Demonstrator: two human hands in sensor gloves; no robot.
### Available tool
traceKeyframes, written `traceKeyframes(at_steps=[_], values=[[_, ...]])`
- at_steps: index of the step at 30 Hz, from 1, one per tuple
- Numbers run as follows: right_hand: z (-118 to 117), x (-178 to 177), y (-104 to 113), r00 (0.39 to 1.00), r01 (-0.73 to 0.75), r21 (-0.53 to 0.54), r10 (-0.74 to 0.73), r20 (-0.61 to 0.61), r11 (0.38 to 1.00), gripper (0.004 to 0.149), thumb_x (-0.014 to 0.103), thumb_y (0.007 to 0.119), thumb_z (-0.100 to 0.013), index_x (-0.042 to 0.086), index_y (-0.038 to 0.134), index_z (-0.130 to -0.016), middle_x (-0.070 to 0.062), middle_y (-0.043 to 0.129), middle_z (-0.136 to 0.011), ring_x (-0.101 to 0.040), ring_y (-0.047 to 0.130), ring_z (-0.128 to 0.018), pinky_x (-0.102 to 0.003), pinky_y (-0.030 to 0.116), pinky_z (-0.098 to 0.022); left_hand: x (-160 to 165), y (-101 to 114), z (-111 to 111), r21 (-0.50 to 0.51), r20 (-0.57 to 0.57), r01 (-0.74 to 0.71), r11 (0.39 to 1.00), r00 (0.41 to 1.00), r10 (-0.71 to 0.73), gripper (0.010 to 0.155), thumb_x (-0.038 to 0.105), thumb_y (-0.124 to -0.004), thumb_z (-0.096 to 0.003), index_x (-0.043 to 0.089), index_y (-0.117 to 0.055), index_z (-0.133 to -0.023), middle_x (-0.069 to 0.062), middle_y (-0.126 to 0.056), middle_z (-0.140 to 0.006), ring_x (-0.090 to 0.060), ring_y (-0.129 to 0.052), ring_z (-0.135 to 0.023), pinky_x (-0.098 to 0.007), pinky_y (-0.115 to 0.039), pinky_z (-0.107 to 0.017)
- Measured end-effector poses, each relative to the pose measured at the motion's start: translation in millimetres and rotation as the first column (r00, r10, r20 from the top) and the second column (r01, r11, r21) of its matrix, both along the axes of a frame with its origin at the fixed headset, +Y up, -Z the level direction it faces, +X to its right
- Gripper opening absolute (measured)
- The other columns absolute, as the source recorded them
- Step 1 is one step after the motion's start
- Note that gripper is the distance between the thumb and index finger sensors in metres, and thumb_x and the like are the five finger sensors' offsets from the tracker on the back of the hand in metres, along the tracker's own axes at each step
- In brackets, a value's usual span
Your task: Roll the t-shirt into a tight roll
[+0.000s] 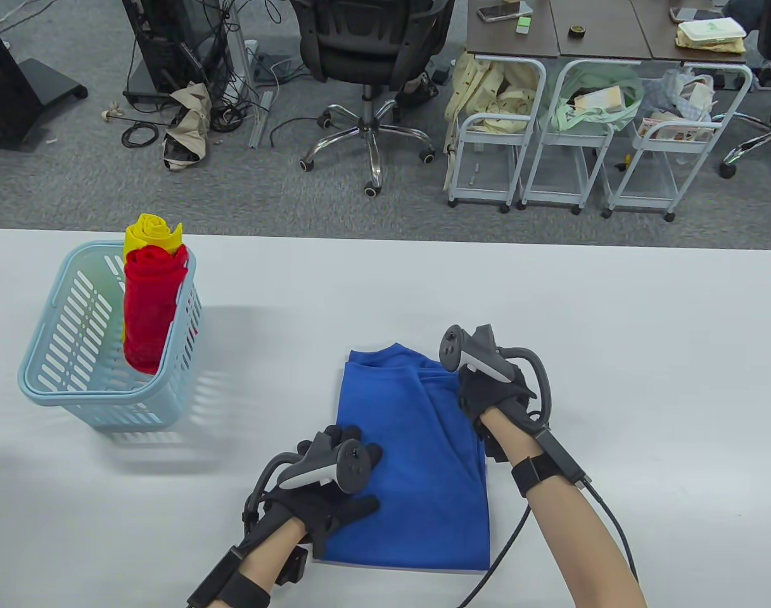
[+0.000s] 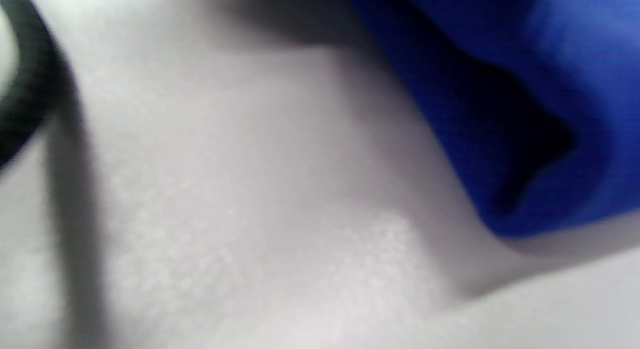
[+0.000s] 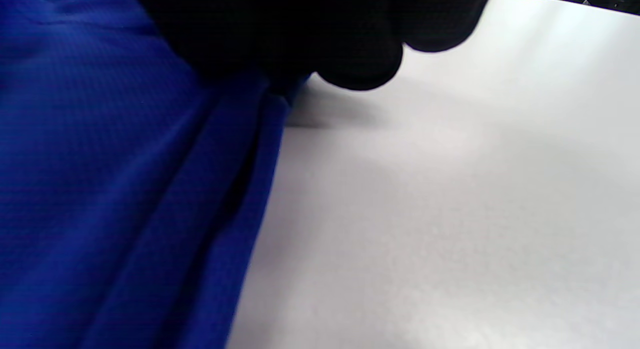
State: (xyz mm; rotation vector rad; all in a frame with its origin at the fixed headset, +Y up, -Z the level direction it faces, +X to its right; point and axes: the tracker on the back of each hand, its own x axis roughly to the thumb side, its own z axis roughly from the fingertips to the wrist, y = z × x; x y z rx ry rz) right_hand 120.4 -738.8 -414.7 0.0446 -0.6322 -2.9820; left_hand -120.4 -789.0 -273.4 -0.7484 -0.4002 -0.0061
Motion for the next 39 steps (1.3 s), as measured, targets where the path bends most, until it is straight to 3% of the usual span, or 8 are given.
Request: traceKeyframes(at_steps=[7,11,13,18,20,24,28,39], values=[[-9,34,21,0.986,0.042,0.082,-0.055,0.157,0.996,0.032,0.035,0.073,-0.056,0.024,0.076,-0.086,-0.005,0.072,-0.096,-0.018,0.086,-0.07,-0.047,0.069,-0.062,0,0,0,-0.004,-0.004,0.004,1.0,1.0,-0.004,0.076,0.068,-0.035,-0.0553,0.038,0.01,-0.108,-0.004,0.022,-0.113,-0.038,0.015,-0.104,-0.066,-0.007,-0.074],[-9,39,9,0.978,0.023,0.017,-0.026,0.205,1.0,0.034,0.039,0.072,-0.057,0.025,0.074,-0.088,-0.006,0.072,-0.097,-0.02,0.087,-0.071,-0.048,0.069,-0.062,2,0,0,0.001,-0.004,0.02,1.0,1.0,-0.02,0.076,0.068,-0.033,-0.055,0.037,0.012,-0.108,-0.005,0.023,-0.113,-0.038,0.015,-0.104,-0.066,-0.006,-0.074],[-3,37,9,0.981,-0.042,0.01,0.039,0.192,0.999,0.047,0.043,0.071,-0.055,0.022,0.068,-0.097,-0.009,0.066,-0.103,-0.023,0.086,-0.075,-0.049,0.067,-0.062,2,0,0,0.005,-0.006,0.023,1.0,1.0,-0.023,0.076,0.069,-0.032,-0.0548,0.038,0.012,-0.108,-0.005,0.023,-0.112,-0.038,0.015,-0.104,-0.066,-0.006,-0.074],[26,4,27,0.997,0.075,0.049,-0.074,-0.01,0.996,0.066,0.042,0.052,-0.059,0.018,0.028,-0.115,-0.015,0.021,-0.119,-0.045,0.036,-0.111,-0.061,0.044,-0.073,4,-1,1,0.016,0.0,0.047,0.999,0.999,-0.047,0.075,0.069,-0.029,-0.0536,0.037,0.014,-0.106,-0.006,0.025,-0.111,-0.038,0.016,-0.104,-0.066,-0.006,-0.074],[39,-13,22,0.982,0.127,-0.038,-0.131,-0.137,0.991,0.068,0.043,0.049,-0.058,0.018,0.021,-0.115,-0.013,0.013,-0.118,-0.044,0.02,-0.112,-0.063,0.034,-0.074,4,-1,1,0.018,0.001,0.053,0.998,0.999,-0.053,0.075,0.069,-0.028,-0.0534,0.037,0.015,-0.106,-0.006,0.025,-0.111,-0.038,0.017,-0.103,-0.066,-0.006,-0.074],[52,-35,-18,0.964,-0.067,-0.223,0.005,-0.266,0.972,0.072,0.051,0.036,-0.056,0.017,0.001,-0.109,-0.015,-0.003,-0.112,-0.044,0.003,-0.107,-0.063,0.027,-0.073,4,-1,2,0.02,0.0,0.073,0.997,0.997,-0.073,0.075,0.069,-0.025,-0.0521,0.037,0.018,-0.104,-0.005,0.027,-0.11,-0.037,0.018,-0.103,-0.066,-0.005,-0.073],[34,-17,-45,0.979,-0.029,-0.35,-0.044,-0.197,0.936,0.067,0.052,0.019,-0.054,0.021,-0.026,-0.093,-0.01,-0.03,-0.095,-0.039,-0.02,-0.097,-0.063,0.013,-0.071,3,-4,2,0.038,-0.021,0.14,0.989,0.99,-0.139,0.075,0.07,-0.017,-0.0485,0.034,0.024,-0.1,-0.004,0.032,-0.107,-0.037,0.021,-0.102,-0.066,-0.005,-0.074],[11,11,-35,0.998,-0.045,-0.238,0.054,0.031,0.97,0.066,0.048,0.022,-0.054,0.021,-0.018,-0.098,-0.009,-0.02,-0.104,-0.038,-0.018,-0.1,-0.062,0.011,-0.072,3,-6,-5,0.042,-0.036,0.137,0.99,0.99,-0.135,0.075,0.071,-0.014,-0.0471,0.035,0.026,-0.1,-0.004,0.033,-0.107,-0.037,0.022,-0.102,-0.066,-0.003,-0.073]])
